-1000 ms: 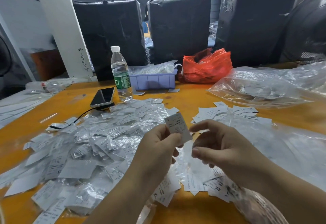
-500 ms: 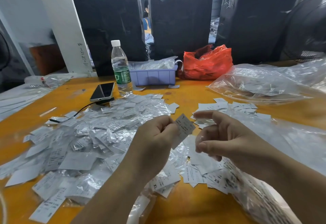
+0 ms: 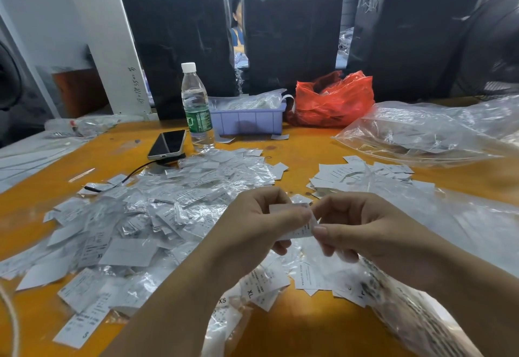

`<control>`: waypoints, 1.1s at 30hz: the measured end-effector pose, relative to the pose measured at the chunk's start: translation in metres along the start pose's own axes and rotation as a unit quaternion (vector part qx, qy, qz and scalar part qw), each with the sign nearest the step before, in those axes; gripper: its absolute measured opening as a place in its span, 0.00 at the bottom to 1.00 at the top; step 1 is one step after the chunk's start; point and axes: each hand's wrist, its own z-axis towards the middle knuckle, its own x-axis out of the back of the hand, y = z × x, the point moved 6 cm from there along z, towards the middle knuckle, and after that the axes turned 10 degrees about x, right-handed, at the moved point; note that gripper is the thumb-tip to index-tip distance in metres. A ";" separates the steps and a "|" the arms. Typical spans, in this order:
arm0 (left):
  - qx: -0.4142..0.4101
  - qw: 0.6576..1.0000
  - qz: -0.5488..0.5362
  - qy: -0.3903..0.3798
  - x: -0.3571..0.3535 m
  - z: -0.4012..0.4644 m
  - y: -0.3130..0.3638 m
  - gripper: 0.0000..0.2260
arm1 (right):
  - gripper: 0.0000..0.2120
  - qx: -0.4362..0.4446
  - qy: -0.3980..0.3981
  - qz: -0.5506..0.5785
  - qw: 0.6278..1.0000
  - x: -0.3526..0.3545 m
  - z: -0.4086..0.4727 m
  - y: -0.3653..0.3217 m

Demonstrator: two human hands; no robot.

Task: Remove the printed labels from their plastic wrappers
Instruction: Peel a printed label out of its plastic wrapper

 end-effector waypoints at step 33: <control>0.074 0.970 -0.230 0.015 -0.010 0.003 -0.016 0.05 | 0.15 -0.007 0.026 0.091 0.995 0.007 0.001 0.008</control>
